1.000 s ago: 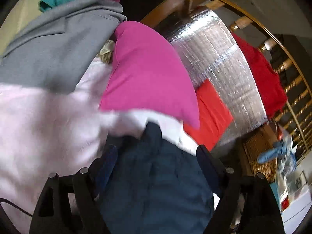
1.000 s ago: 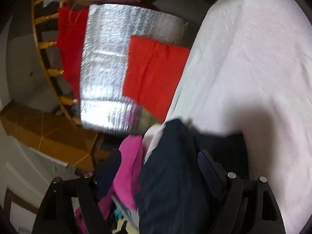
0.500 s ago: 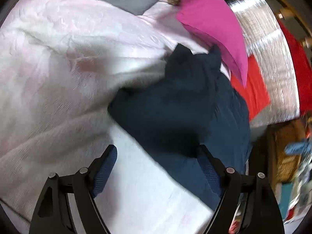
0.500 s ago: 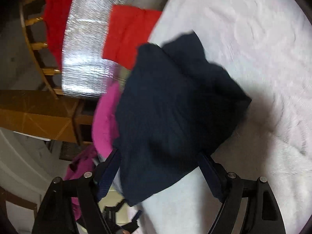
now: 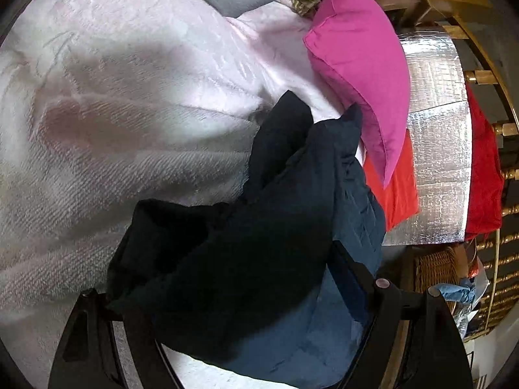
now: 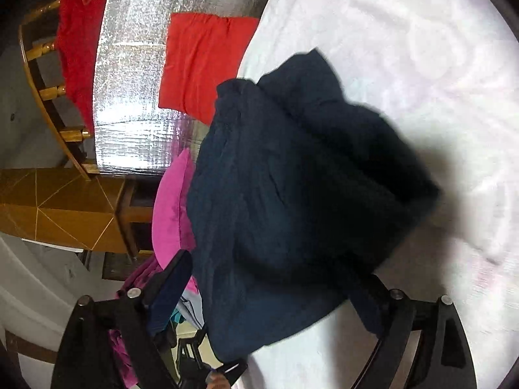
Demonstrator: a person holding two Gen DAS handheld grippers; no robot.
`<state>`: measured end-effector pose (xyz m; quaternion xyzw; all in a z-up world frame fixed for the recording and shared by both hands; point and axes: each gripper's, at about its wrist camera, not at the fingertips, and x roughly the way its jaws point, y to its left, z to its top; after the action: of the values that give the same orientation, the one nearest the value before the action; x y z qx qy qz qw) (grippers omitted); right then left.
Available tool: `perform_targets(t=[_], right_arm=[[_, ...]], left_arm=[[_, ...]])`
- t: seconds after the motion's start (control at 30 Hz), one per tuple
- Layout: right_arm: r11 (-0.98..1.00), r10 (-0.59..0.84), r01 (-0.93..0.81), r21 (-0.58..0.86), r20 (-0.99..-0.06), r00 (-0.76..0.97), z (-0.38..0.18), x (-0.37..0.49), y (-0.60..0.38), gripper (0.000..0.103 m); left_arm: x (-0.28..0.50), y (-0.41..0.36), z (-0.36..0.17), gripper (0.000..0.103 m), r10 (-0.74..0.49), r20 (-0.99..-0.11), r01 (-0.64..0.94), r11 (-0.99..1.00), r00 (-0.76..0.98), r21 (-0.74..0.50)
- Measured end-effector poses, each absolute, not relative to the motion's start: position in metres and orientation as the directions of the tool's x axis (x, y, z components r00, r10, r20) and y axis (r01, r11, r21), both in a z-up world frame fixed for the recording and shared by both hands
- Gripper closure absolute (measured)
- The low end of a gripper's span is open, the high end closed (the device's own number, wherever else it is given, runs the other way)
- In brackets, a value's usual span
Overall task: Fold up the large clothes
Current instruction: 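Fold the lifted jacket over onto itself with both tools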
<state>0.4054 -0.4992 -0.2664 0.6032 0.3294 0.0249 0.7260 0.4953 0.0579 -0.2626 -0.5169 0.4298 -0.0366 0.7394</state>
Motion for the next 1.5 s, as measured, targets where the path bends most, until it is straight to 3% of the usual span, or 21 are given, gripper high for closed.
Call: perform_targets(t=[0.13, 0.3, 0.53, 0.57, 0.6, 0.63, 0.67, 0.77, 0.83, 1.17, 1.5], right_arm=[[0.268, 0.396, 0.466, 0.843, -0.538, 0.744, -0.278, 0.383, -0.5, 0.011], [0.304, 0.341, 0.374, 0.876, -0.467, 0.816, -0.279, 0.401, -0.494, 0.012], [0.427, 0.231, 0.357, 0.831, -0.482, 0.845, -0.276, 0.438, -0.488, 0.012], [0.437, 0.221, 0.363, 0.823, -0.489, 0.844, -0.275, 0.44, -0.487, 0.019], [0.452, 0.207, 0.379, 0.807, -0.509, 0.836, -0.274, 0.442, -0.487, 0.026], [0.454, 0.213, 0.383, 0.804, -0.516, 0.83, -0.277, 0.443, -0.488, 0.043], [0.446, 0.222, 0.38, 0.81, -0.512, 0.83, -0.279, 0.443, -0.489, 0.049], [0.477, 0.21, 0.378, 0.793, -0.521, 0.827, -0.273, 0.439, -0.488, 0.063], [0.532, 0.183, 0.371, 0.761, -0.531, 0.827, -0.258, 0.435, -0.483, 0.068], [0.544, 0.221, 0.381, 0.747, -0.566, 0.794, -0.234, 0.389, -0.481, 0.07], [0.538, 0.273, 0.383, 0.751, -0.585, 0.764, -0.245, 0.307, -0.47, 0.07]], left_arm=[[0.488, 0.054, -0.259, 0.019, -0.499, -0.624, -0.412, 0.476, 0.601, -0.777], [0.476, 0.04, -0.256, 0.019, -0.519, -0.639, -0.404, 0.501, 0.568, -0.766], [0.488, 0.038, -0.269, 0.02, -0.545, -0.574, -0.369, 0.446, 0.611, -0.816], [0.49, 0.039, -0.27, 0.023, -0.537, -0.571, -0.365, 0.446, 0.621, -0.817], [0.495, 0.038, -0.27, 0.034, -0.528, -0.573, -0.362, 0.454, 0.627, -0.814], [0.496, 0.037, -0.269, 0.04, -0.52, -0.574, -0.35, 0.47, 0.633, -0.811], [0.495, 0.036, -0.267, 0.049, -0.516, -0.574, -0.339, 0.482, 0.636, -0.808], [0.487, 0.035, -0.256, 0.068, -0.498, -0.57, -0.301, 0.52, 0.653, -0.799], [0.484, 0.037, -0.253, 0.073, -0.496, -0.566, -0.291, 0.526, 0.658, -0.799], [0.428, 0.041, -0.228, 0.076, -0.495, -0.617, -0.277, 0.596, 0.612, -0.753], [0.35, 0.059, -0.24, 0.076, -0.499, -0.627, -0.293, 0.592, 0.598, -0.751]])
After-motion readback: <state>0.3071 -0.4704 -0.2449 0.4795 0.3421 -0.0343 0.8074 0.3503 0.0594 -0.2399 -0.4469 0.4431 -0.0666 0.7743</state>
